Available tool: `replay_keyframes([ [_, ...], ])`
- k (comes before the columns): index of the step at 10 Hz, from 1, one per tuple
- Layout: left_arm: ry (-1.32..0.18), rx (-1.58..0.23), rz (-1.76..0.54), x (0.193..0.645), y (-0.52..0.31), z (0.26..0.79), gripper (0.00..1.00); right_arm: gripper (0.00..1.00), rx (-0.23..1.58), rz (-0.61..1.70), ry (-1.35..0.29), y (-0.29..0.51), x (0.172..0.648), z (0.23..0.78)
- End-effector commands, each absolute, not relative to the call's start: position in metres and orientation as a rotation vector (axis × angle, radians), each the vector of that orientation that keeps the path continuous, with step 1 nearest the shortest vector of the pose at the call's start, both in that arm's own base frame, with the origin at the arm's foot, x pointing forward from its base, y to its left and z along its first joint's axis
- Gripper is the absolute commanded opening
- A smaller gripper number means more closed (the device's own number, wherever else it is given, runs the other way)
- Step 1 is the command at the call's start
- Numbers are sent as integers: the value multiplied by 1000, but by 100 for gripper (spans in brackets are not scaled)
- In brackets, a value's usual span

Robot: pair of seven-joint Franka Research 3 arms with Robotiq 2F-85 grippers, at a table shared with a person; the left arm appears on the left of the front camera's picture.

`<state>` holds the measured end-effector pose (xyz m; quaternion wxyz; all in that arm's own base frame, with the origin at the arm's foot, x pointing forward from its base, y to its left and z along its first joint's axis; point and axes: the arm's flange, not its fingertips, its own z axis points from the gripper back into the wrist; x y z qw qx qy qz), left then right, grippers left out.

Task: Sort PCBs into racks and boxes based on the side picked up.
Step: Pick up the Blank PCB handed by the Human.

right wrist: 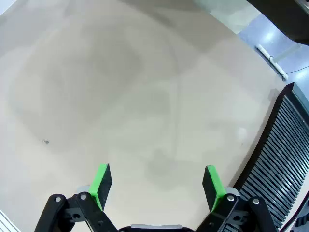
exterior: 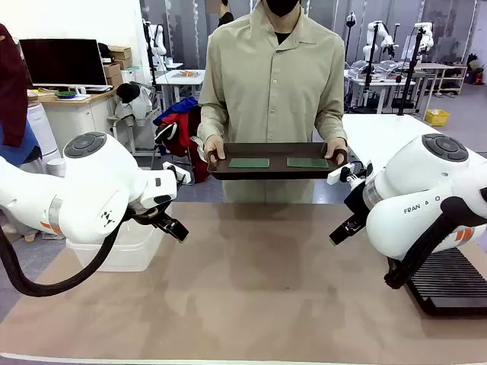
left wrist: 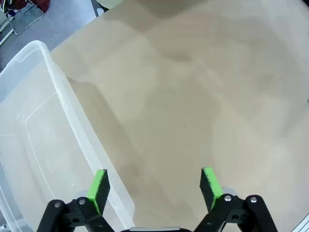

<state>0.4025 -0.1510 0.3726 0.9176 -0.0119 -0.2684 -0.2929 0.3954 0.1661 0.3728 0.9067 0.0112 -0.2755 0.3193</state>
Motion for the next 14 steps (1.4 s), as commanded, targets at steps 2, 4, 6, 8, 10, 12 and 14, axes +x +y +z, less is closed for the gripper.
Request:
replay_keyframes([
  [2, -552, -25, -603, 402, -151, 372, 100, 100, 23, 659, -569, 166, 395, 373],
  [4, -552, -25, -603, 402, -151, 372, 100, 100, 23, 659, -569, 166, 395, 373],
  [6, -552, -25, -603, 402, -151, 372, 100, 100, 23, 659, -569, 166, 395, 373],
  [8, -552, -25, -603, 402, -151, 372, 100, 100, 23, 659, -569, 166, 395, 373],
  [10, -552, -25, -603, 402, -151, 372, 100, 100, 23, 659, -569, 166, 395, 373],
  [12, -552, -25, -603, 402, -151, 372, 100, 100, 23, 659, -569, 166, 395, 373],
  [14, -552, -25, -603, 402, -151, 372, 100, 100, 23, 659, -569, 166, 395, 373],
])
